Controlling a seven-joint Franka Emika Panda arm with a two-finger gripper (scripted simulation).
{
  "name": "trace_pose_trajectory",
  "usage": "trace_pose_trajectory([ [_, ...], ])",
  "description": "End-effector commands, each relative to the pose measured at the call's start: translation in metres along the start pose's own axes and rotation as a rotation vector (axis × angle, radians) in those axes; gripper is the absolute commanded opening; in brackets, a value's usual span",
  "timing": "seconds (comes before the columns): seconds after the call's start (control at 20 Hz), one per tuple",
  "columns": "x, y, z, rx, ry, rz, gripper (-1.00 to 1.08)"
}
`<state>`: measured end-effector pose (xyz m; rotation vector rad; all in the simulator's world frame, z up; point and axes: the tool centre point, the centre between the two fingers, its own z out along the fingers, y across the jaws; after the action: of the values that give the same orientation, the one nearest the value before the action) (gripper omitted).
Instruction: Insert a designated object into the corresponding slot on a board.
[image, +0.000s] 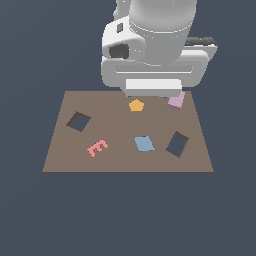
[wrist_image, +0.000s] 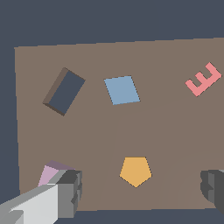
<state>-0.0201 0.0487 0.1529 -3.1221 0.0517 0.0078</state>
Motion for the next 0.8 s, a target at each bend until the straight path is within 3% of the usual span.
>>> trace_pose_trajectory([
  [0.0,-0.008,-0.008,0.008,-0.001,0.000,0.025,1.00],
  [0.75,-0.066,-0.082,0.074,-0.012,0.006,0.243,1.00],
])
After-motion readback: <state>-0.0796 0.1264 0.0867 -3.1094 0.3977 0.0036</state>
